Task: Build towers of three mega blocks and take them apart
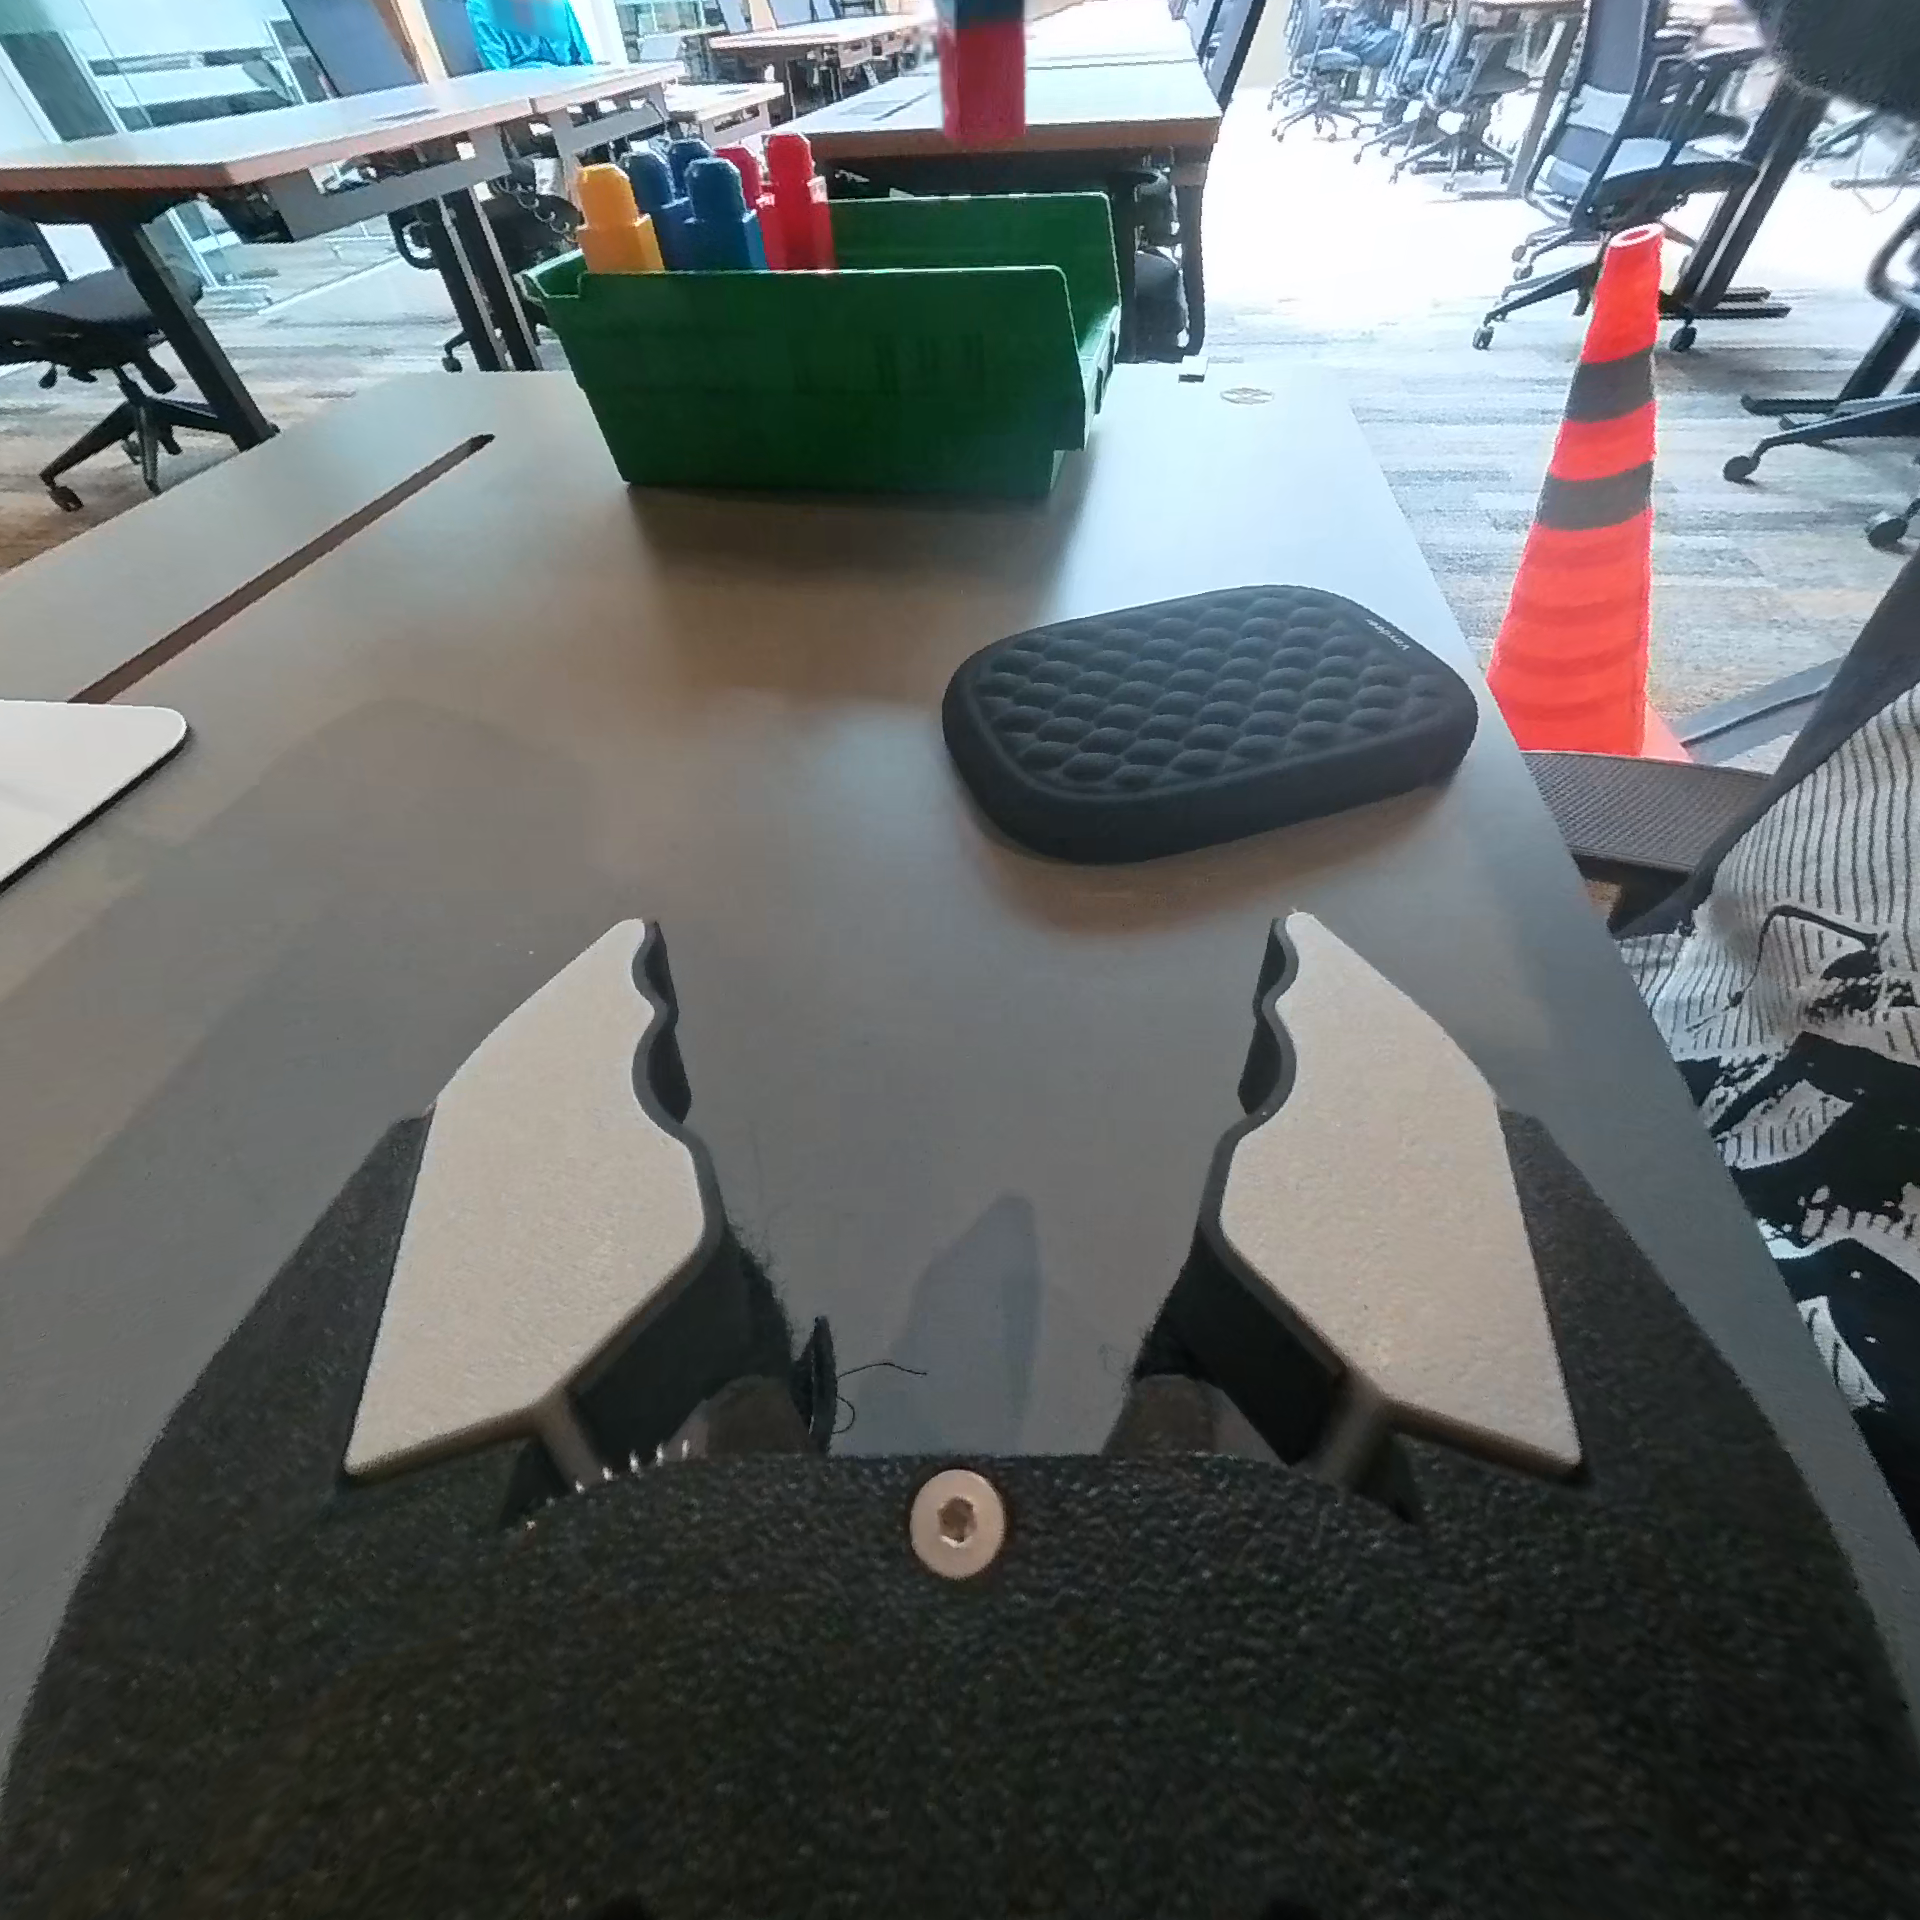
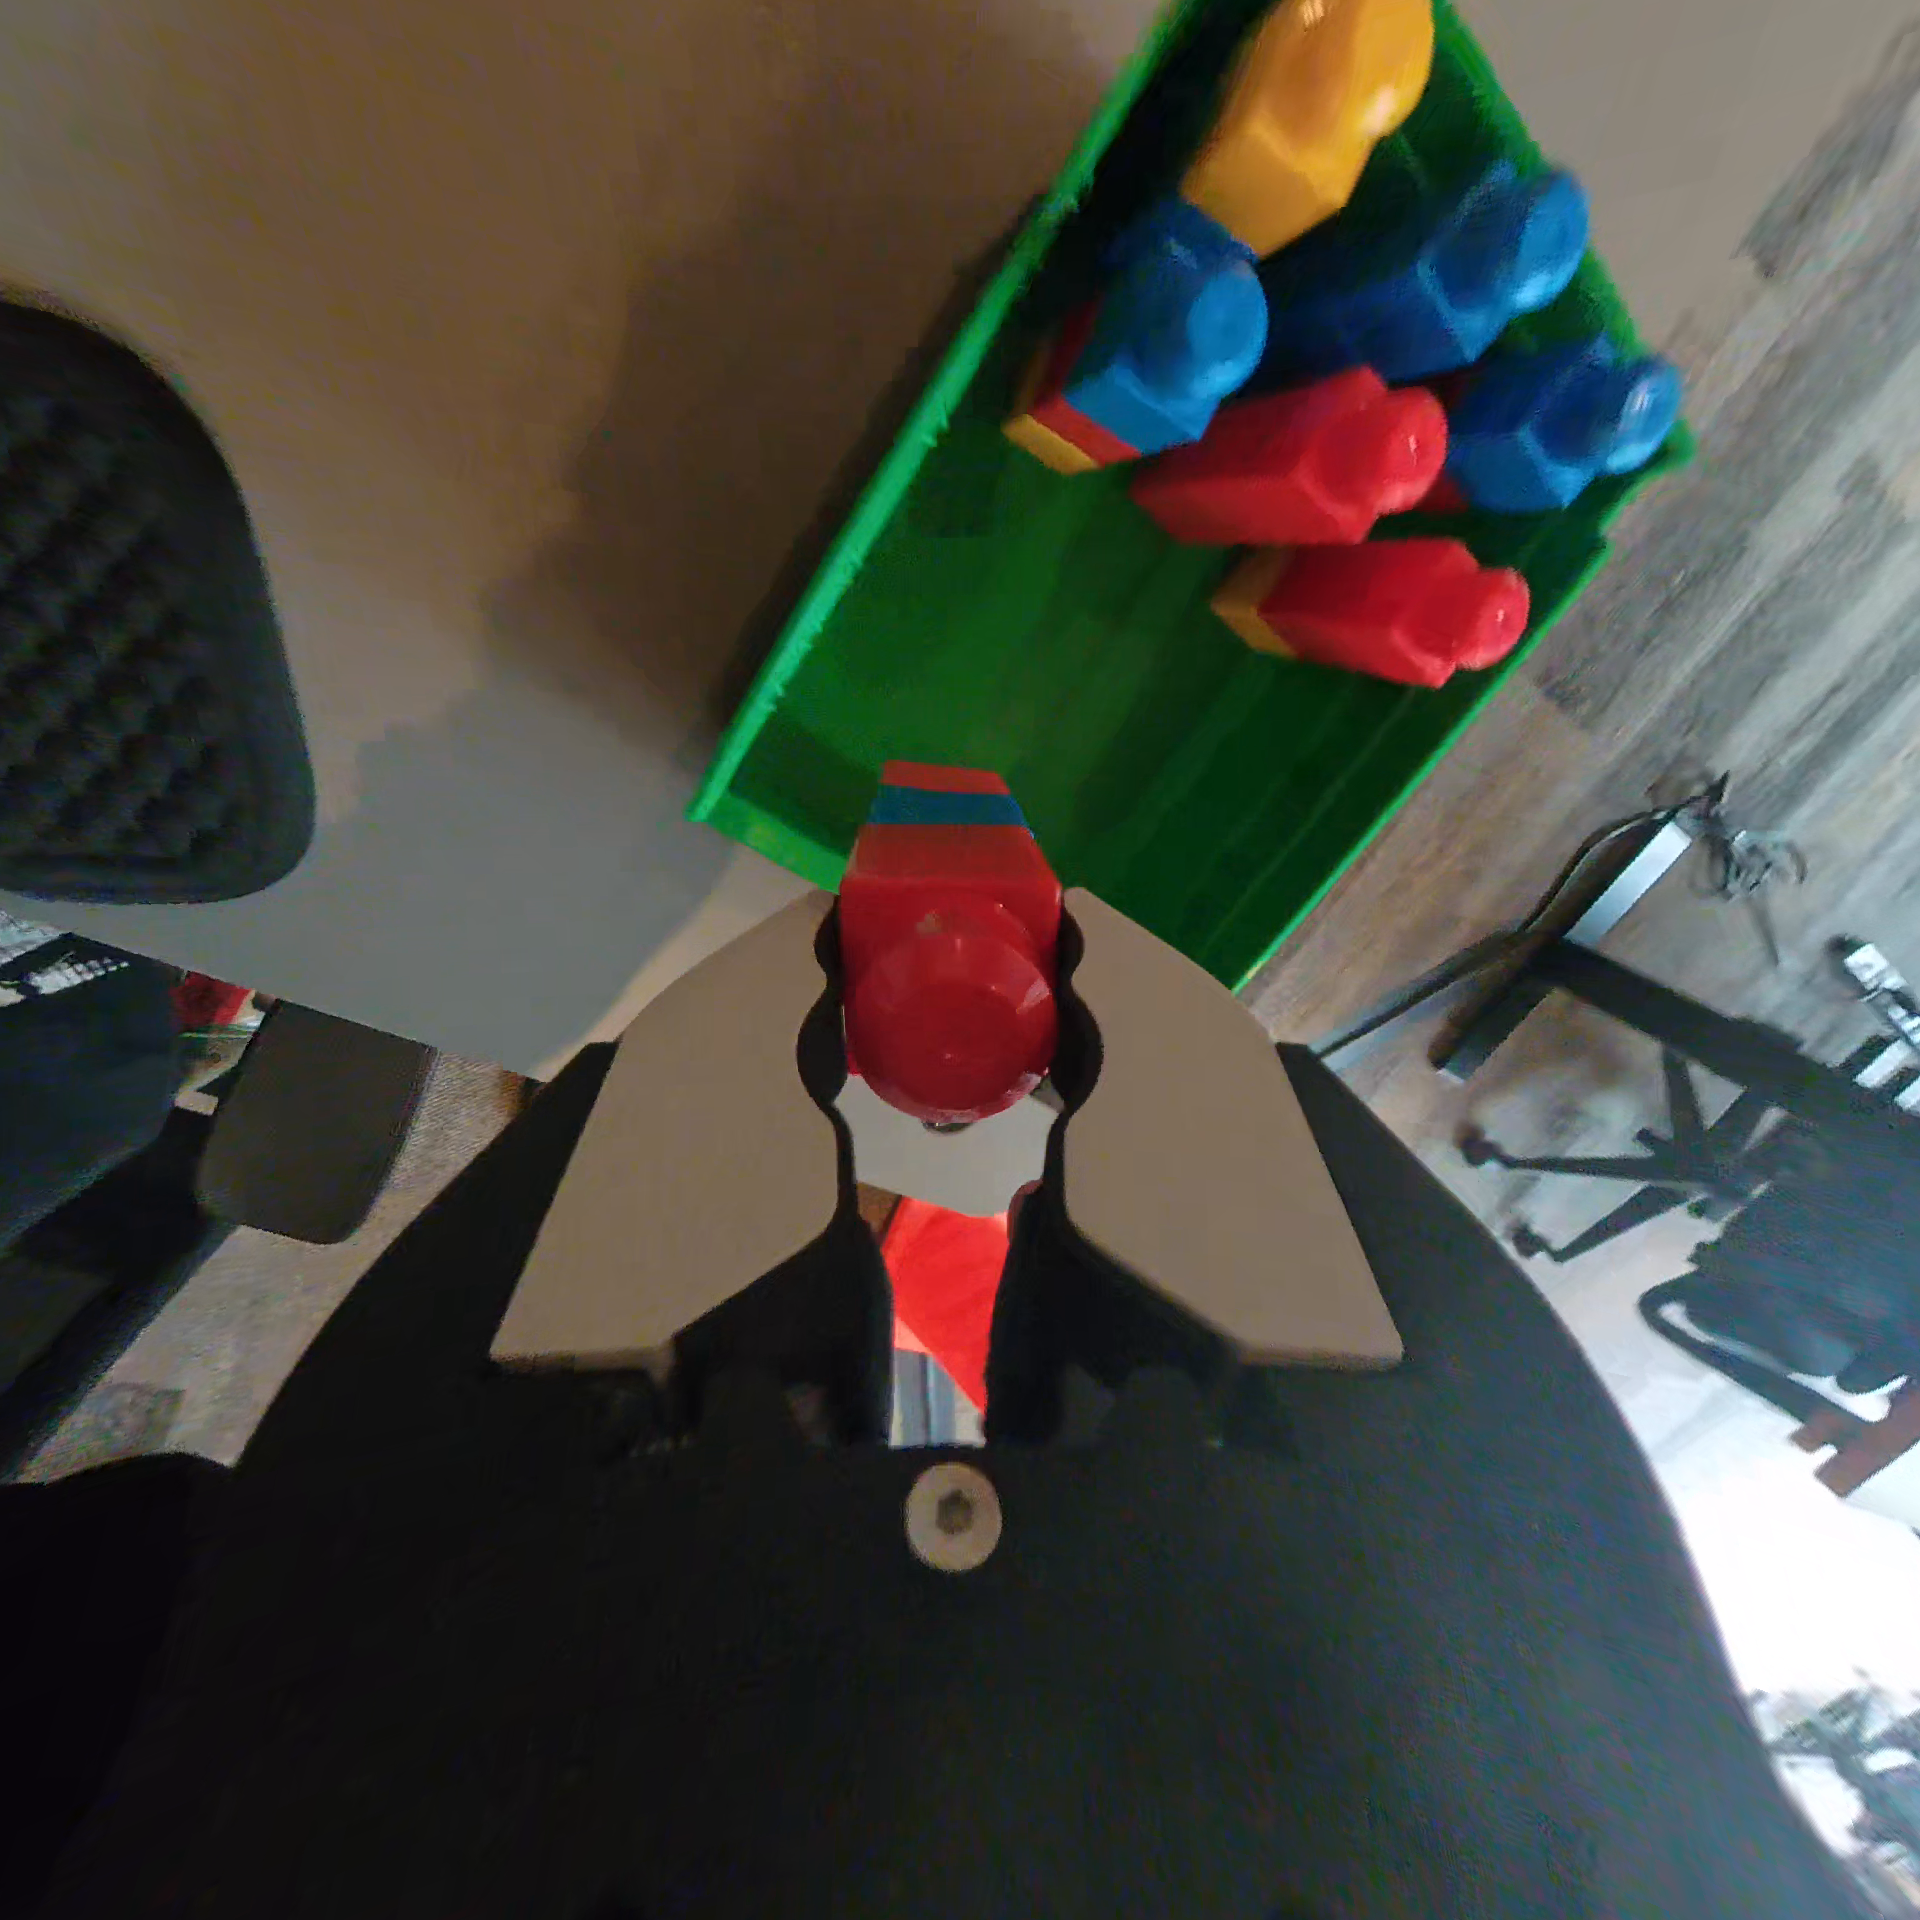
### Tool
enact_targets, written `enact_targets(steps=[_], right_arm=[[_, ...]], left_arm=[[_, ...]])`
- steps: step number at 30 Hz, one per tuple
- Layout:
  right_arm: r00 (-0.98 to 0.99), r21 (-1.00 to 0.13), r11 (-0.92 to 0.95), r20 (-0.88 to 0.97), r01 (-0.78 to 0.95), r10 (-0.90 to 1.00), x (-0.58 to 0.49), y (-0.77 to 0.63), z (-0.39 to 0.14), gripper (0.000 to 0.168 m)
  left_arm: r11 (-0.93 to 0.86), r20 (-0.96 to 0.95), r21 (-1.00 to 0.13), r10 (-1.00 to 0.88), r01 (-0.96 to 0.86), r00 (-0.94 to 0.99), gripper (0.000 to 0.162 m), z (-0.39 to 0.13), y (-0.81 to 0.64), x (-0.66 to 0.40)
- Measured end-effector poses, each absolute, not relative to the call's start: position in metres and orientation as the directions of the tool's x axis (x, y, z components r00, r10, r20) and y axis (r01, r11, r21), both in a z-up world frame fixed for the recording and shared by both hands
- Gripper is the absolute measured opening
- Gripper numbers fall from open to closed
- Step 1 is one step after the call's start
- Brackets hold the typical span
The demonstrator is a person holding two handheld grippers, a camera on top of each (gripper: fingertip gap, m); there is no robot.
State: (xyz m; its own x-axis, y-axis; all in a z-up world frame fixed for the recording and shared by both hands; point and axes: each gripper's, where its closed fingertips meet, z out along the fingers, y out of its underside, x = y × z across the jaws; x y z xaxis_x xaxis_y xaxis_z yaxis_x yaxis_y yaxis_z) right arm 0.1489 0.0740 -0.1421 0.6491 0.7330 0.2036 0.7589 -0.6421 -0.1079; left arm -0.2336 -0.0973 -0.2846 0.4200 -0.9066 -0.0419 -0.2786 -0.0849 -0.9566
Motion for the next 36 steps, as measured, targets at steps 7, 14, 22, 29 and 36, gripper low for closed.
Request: enact_targets(steps=[7, 14, 22, 29, 36], right_arm=[[0.731, -0.095, -0.726, 0.150, 0.681, 0.666, 0.187, 0.082, -0.170, 0.036], [0.765, -0.092, -0.760, 0.113, 0.644, 0.635, 0.201, 0.087, -0.190, 0.036], [0.779, -0.093, -0.774, 0.081, 0.627, 0.621, 0.202, 0.091, -0.209, 0.036], [0.777, -0.087, -0.772, 0.064, 0.630, 0.626, 0.197, 0.091, -0.222, 0.036], [0.774, -0.089, -0.769, 0.047, 0.632, 0.631, 0.192, 0.093, -0.233, 0.036]], left_arm=[[-0.091, -0.038, -0.956, -0.904, -0.277, 0.426, 0.106, -0.285, -0.096, -0.234], [-0.095, -0.035, -0.956, -0.903, -0.278, 0.428, 0.106, -0.285, -0.096, -0.234], [-0.090, -0.043, -0.954, -0.903, -0.287, 0.427, 0.106, -0.286, -0.096, -0.234], [-0.086, -0.049, -0.952, -0.904, -0.293, 0.424, 0.106, -0.286, -0.096, -0.233], [-0.078, -0.061, -0.949, -0.904, -0.305, 0.422, 0.106, -0.287, -0.097, -0.232]])
